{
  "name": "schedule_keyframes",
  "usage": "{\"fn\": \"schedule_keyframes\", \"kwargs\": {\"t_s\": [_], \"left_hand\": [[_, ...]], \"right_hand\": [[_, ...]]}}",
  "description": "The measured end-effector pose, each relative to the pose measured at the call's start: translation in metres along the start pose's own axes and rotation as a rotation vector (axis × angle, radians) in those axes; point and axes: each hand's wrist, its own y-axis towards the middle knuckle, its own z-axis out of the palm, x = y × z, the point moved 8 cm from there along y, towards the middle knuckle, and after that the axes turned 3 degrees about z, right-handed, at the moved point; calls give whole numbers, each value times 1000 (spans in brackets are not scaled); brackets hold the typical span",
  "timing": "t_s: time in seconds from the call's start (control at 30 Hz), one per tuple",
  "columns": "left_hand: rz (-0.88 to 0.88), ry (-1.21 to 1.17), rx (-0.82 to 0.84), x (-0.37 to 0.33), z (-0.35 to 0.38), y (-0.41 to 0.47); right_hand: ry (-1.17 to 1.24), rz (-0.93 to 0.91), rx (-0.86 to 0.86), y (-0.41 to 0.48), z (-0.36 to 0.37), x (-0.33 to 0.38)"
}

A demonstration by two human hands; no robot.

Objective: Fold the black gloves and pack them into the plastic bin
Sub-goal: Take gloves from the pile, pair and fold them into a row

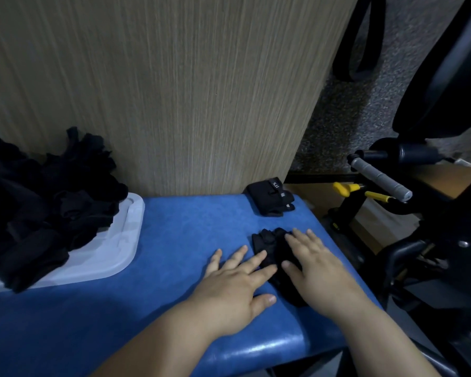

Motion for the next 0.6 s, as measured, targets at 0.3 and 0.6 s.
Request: {"fn": "schedule_keyframes", "kwargs": {"t_s": [0.3, 0.6], "left_hand": [[-4, 15, -5, 4, 0, -3], [-89, 7, -70, 40, -17, -34]], "right_hand": [[-145, 79, 278, 0, 27, -12], [-61, -8, -102, 2, -14, 24]]}}
